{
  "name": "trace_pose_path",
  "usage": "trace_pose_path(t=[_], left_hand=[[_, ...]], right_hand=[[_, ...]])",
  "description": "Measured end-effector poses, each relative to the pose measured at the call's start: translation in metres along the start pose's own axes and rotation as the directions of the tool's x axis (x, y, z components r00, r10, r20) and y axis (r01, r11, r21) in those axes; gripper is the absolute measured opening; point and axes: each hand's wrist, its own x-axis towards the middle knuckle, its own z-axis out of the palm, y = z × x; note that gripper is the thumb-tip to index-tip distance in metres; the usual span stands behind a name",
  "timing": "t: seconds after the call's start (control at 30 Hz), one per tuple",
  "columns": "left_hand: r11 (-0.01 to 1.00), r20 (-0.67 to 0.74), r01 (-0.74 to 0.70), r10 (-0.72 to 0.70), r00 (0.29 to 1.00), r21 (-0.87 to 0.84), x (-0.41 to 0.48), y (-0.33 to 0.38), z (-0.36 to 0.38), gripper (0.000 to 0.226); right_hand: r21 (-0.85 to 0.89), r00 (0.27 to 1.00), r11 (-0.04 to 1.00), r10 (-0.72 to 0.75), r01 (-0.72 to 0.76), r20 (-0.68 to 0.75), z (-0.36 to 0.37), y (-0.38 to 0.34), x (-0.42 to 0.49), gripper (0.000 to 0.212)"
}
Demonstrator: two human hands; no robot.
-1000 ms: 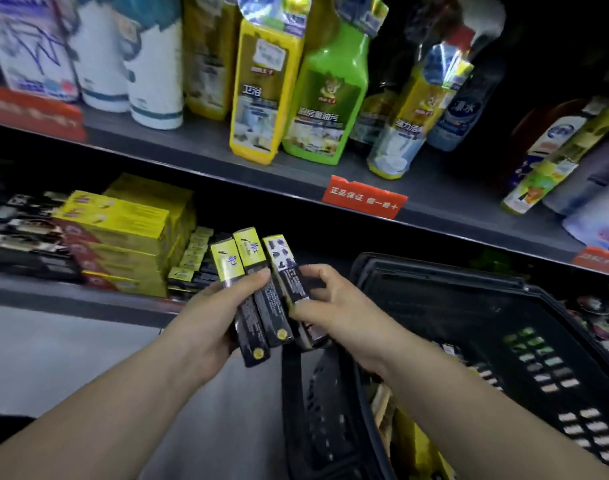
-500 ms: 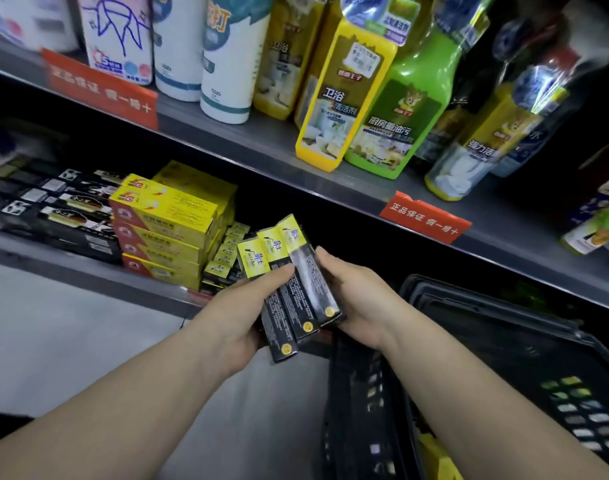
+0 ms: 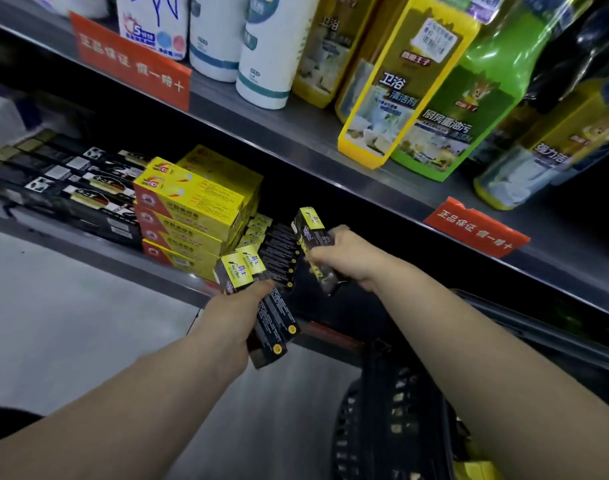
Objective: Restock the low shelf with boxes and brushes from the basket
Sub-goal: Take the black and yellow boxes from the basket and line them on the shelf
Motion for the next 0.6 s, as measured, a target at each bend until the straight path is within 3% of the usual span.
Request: trace_pose_path(t=[0.1, 0.17, 0.37, 0.5, 0.6], left_hand=[[1.000, -0.056, 0.009, -0.010, 0.998, -0.017, 0.009, 0.002, -0.006, 0.025], [1.000, -0.069, 0.007, -0.008, 0.998, -0.015, 0.014, 0.004, -0.009, 0.029], [1.000, -0.111, 0.004, -0.004, 0.994, -0.006, 0.029, -0.004, -0.016, 0.012], [1.000, -0.123, 0.015, -0.013, 0.992, 0.010, 0.032, -0.009, -0.019, 0.013], [0.999, -0.138, 0.025, -0.021, 0.990, 0.026, 0.036, -0.008, -0.020, 0.015]], right_hand=[[-0.464, 0.993, 0.880, -0.122, 0.105, -0.006, 0.000, 0.002, 0.030, 0.048], [-0.590, 0.986, 0.796, -0.165, 0.136, 0.005, 0.003, 0.008, 0.051, 0.046], [-0.607, 0.974, 0.766, -0.214, 0.212, 0.070, 0.033, 0.028, 0.092, 0.042], [-0.581, 0.956, 0.763, -0.172, 0.283, 0.239, 0.056, 0.034, 0.104, 0.047], [-0.588, 0.950, 0.767, -0.087, 0.255, 0.299, 0.056, 0.036, 0.103, 0.073]])
